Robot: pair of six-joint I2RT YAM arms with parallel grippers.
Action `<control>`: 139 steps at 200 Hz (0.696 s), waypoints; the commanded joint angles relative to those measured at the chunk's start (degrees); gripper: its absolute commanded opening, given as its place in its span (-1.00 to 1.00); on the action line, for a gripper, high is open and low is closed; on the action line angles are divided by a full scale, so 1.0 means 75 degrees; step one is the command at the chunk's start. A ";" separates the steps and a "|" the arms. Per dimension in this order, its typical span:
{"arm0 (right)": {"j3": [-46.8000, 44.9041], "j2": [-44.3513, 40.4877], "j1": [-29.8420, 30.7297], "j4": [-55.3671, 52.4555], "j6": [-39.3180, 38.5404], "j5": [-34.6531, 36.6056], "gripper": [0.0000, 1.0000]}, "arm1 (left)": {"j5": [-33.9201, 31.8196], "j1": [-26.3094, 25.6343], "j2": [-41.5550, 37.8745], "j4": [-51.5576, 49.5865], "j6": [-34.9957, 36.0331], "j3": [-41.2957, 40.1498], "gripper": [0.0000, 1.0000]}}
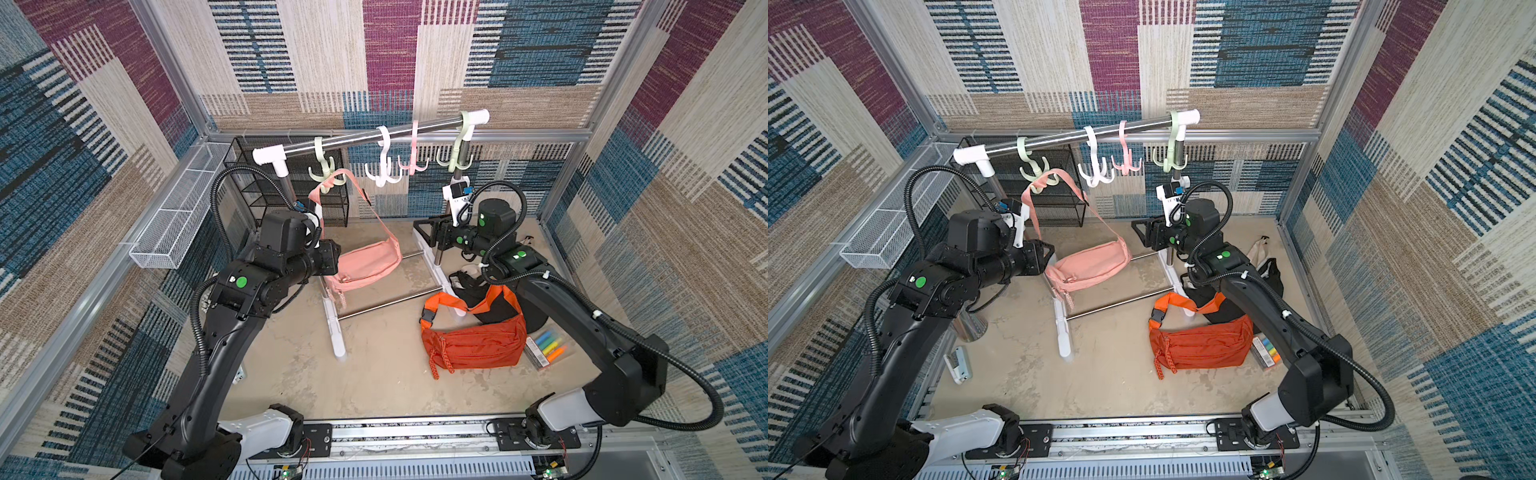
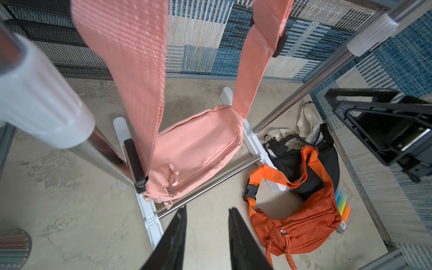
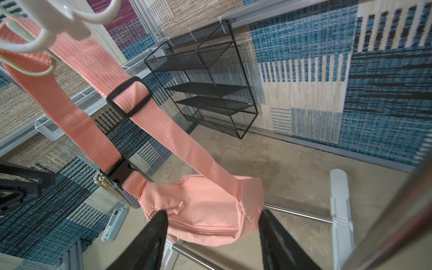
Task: Take the bag off the hook
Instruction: Pick up the bag from the hook.
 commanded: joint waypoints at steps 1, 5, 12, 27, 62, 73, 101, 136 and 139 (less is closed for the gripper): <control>0.0271 0.0420 0.0109 0.0571 -0.0325 -0.0464 0.30 | -0.0180 0.0082 0.0127 0.0096 0.0342 0.0156 -0.32; 0.0316 0.0506 0.0136 0.0593 -0.0411 -0.0470 0.30 | -0.0181 0.0101 0.0142 0.0139 0.0350 0.0153 -0.32; 0.0407 0.0650 0.0178 0.0596 -0.0570 -0.0477 0.31 | -0.0184 0.0137 0.0169 0.0212 0.0366 0.0145 -0.32; 0.0557 0.0918 0.0234 0.0562 -0.0956 -0.0415 0.32 | -0.0139 0.0222 0.0239 0.0283 0.0363 0.0175 -0.33; 0.0537 0.1291 0.0281 0.0907 -0.1566 -0.0303 0.34 | 0.0147 0.0319 0.0395 0.0388 0.0353 0.0192 -0.34; 0.0492 0.1396 0.0313 0.1074 -0.1690 -0.0347 0.34 | 0.0179 0.0348 0.0448 0.0370 0.0377 0.0246 -0.35; 0.0495 0.1658 0.0430 0.1385 -0.1970 -0.0364 0.34 | 0.0250 0.0398 0.0530 0.0316 0.0386 0.0332 -0.38; 0.0487 0.1852 0.0539 0.1769 -0.2117 -0.0439 0.34 | 0.0329 0.0458 0.0530 0.0345 0.0424 0.0274 -0.42; 0.0489 0.1862 0.0549 0.1791 -0.2127 -0.0458 0.34 | 0.0331 0.0462 0.0533 0.0339 0.0431 0.0275 -0.42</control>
